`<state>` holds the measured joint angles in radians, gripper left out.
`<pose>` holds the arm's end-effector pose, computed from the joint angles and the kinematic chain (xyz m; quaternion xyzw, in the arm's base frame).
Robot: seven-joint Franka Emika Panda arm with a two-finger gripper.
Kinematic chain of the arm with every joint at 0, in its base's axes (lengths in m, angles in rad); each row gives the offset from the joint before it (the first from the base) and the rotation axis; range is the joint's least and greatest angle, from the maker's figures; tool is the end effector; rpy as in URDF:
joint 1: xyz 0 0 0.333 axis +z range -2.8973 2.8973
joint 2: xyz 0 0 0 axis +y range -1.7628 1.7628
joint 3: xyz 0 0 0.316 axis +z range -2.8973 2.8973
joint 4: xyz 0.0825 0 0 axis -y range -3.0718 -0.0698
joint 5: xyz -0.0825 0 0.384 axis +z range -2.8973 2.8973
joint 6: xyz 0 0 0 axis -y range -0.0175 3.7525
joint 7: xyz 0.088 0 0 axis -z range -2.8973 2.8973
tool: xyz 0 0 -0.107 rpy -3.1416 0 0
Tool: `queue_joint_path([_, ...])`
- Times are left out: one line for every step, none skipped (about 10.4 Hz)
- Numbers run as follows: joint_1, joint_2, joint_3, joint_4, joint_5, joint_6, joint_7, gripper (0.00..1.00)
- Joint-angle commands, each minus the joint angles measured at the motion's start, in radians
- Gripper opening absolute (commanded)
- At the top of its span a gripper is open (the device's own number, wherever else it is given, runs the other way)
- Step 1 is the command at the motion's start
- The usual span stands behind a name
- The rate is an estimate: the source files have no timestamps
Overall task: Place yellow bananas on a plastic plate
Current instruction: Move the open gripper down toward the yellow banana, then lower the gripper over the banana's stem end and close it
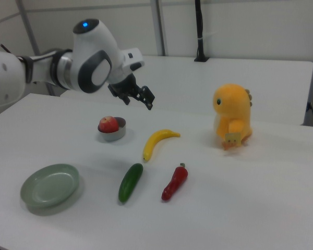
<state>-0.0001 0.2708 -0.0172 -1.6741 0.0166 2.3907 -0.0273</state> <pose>0.6771 -0.0104 0.4933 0.9752 0.0010 0.2211 0.0002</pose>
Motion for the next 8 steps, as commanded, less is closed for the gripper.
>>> queue_joint_path([0.011,0.091,-0.01,0.024,-0.001,0.148,0.075,1.0])
queue_joint_path([0.011,0.12,-0.01,0.025,-0.007,0.183,0.075,1.0])
queue_joint_path([0.011,0.161,-0.01,0.039,-0.013,0.22,0.075,1.0])
queue_joint_path([0.011,0.206,-0.01,0.072,-0.014,0.231,0.075,1.0])
queue_joint_path([0.012,0.238,-0.01,0.094,-0.014,0.232,0.075,1.0])
queue_joint_path([0.012,0.27,-0.01,0.109,-0.015,0.238,0.076,1.0])
queue_joint_path([0.012,0.301,-0.01,0.12,-0.014,0.278,0.082,1.0])
queue_joint_path([0.012,0.327,-0.01,0.119,-0.014,0.319,0.107,1.0])
